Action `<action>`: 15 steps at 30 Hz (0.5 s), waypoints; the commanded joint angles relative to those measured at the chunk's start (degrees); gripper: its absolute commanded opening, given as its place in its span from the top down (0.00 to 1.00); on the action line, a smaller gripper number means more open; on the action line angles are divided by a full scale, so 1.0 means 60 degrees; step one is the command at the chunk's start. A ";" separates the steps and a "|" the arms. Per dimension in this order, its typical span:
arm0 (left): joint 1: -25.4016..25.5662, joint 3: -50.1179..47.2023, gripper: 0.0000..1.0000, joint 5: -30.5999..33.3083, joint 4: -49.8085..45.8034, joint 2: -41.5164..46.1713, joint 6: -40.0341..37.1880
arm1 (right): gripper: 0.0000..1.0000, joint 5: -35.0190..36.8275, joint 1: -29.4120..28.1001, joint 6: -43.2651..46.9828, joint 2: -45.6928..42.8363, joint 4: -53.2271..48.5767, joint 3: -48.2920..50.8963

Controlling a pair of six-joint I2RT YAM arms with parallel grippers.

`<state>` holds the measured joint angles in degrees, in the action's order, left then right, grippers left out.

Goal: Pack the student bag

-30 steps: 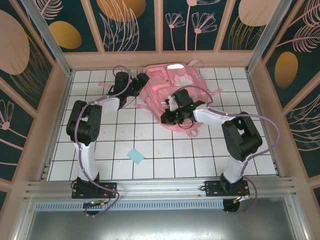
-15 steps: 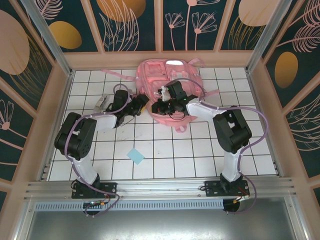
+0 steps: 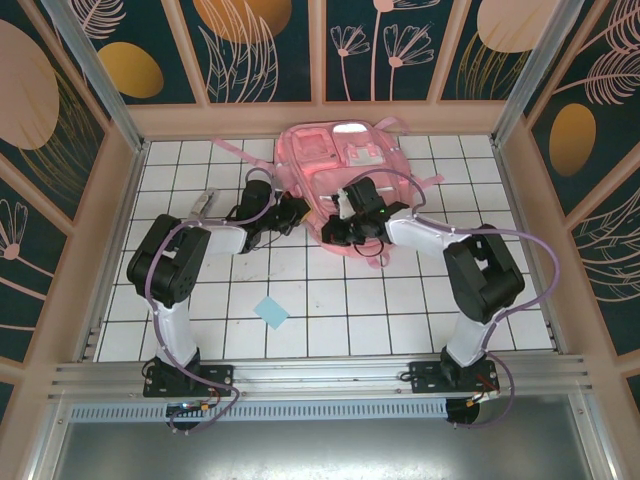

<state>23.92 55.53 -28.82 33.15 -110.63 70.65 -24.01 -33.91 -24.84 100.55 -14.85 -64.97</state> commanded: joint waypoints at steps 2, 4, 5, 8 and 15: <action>-0.0383 0.0121 1.00 0.0819 0.0524 0.0411 -0.0401 | 1.00 0.1781 0.0374 0.0939 -0.0526 -0.3054 -0.0003; -0.0426 0.0091 1.00 0.0799 0.0440 0.0527 -0.0472 | 1.00 0.2730 0.0375 0.1282 -0.0592 -0.3544 -0.0367; -0.0440 0.0091 1.00 0.0777 0.0405 0.0571 -0.0504 | 1.00 0.3116 0.0379 0.1440 -0.0577 -0.3762 -0.0522; -0.0544 0.0090 1.00 0.0702 0.0246 0.0718 -0.0633 | 1.00 0.4502 0.0839 0.2112 -0.0386 -0.4556 -0.0948; -0.0778 -0.0143 1.00 0.0782 -0.0104 0.1067 -0.0923 | 1.00 0.6945 0.1605 0.2642 0.0127 -0.5585 -0.1521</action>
<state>22.41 55.09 -29.36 30.96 -106.98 67.26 4.54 -26.74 -11.14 99.98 -37.98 -73.10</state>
